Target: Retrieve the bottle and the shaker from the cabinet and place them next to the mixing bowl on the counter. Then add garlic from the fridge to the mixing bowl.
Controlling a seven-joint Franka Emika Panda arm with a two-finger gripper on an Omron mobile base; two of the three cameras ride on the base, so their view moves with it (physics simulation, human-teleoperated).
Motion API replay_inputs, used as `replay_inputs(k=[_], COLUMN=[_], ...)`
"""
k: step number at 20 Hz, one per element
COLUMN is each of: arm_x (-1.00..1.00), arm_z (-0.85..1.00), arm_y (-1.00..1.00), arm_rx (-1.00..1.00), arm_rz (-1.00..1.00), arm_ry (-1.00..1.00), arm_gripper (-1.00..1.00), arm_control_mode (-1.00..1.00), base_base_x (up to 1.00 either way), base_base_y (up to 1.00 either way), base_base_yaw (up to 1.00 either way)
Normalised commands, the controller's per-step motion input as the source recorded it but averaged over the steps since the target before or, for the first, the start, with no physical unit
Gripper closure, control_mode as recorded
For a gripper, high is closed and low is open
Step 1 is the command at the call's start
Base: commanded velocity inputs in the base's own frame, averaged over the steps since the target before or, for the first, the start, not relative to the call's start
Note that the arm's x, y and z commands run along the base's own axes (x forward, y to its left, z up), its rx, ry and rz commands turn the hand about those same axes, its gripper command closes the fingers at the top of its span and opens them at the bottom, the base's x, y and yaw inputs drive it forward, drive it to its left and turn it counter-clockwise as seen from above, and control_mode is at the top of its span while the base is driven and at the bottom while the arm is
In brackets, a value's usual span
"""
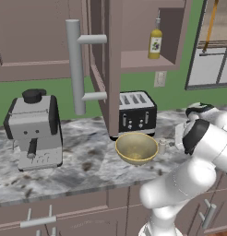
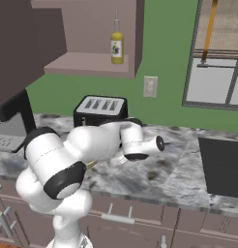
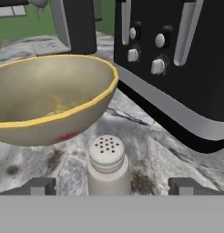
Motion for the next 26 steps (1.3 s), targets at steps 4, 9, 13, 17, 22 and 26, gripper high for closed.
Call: replay_inputs(k=[4, 9, 13, 17, 22, 26], arm_x=[-0.16, -0.28, -0.36, -0.37, -0.60, -0.50], arm_z=[0.41, 0.48, 0.44, 0.35, 0.29, 0.26], arm_y=[-0.03, 0.02, 0.44, 0.97, 1.00, 0.91], arm_rx=[0.01, 0.00, -0.01, -0.11, -0.22, -0.26], arm_rz=[-0.03, 0.00, 0.00, -0.04, -0.15, -0.32], arm_ry=[0.00, 0.04, 0.08, 0.04, 0.12, 0.13], arm_gripper=[-1.00, -1.00, -1.00, -1.00, -1.00, -1.00], arm_control_mode=[-1.00, -1.00, -1.00, -1.00, -1.00, -1.00], base_base_x=[0.00, 0.00, 0.00, 0.00, 0.00, 0.00], base_base_y=[0.00, 0.00, 0.00, 0.00, 0.00, 0.00], base_base_yaw=[0.00, 0.00, 0.00, 0.00, 0.00, 0.00])
